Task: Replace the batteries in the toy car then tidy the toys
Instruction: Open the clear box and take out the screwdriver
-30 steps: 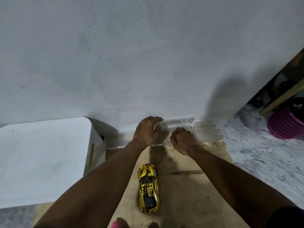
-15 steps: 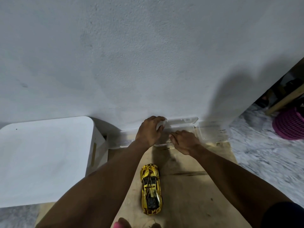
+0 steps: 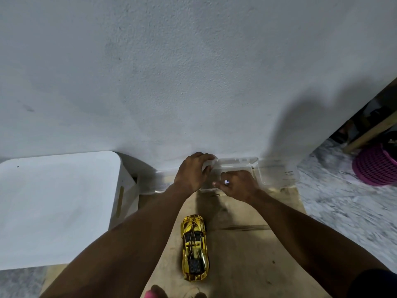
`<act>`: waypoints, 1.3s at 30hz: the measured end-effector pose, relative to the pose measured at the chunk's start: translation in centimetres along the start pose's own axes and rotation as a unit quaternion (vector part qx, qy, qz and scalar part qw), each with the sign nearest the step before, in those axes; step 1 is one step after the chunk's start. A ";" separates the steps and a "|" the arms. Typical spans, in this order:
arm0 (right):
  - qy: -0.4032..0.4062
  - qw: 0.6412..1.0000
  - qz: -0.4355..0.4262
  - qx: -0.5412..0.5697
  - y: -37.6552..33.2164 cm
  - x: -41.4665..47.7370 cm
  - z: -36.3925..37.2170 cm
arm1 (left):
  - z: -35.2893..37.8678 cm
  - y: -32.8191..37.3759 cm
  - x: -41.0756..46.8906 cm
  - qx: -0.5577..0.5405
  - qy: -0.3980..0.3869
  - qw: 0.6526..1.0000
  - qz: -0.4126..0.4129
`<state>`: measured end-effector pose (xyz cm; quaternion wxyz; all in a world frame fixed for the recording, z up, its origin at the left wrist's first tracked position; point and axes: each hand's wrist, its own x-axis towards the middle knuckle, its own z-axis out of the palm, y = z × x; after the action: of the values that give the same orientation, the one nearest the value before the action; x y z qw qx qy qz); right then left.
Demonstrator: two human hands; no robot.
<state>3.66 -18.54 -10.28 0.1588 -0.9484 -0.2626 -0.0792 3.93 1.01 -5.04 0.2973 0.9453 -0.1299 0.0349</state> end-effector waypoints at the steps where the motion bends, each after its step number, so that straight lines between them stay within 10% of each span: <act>1: 0.010 1.000 -0.013 0.004 -0.2 -0.1 -0.2 | 0.0 0.0 0.0 0.001 -0.002 1.000 0.000; 11: 0.117 0.991 -0.002 0.062 -0.7 -0.9 -7.0 | -0.7 0.7 -1.6 0.048 -0.064 0.997 -0.012; 19: -0.195 0.975 0.103 0.029 1.7 -1.8 -7.0 | 0.4 0.6 -3.6 0.156 -0.172 0.973 0.001; 39: -0.236 0.967 0.072 -0.062 1.3 -0.2 -3.2 | 1.6 0.6 -2.9 0.239 -0.169 0.956 0.006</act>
<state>3.97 -20.74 -7.66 0.0386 -0.9646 -0.2186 0.1426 0.94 0.25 -6.48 0.0366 0.9800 -0.1716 -0.0934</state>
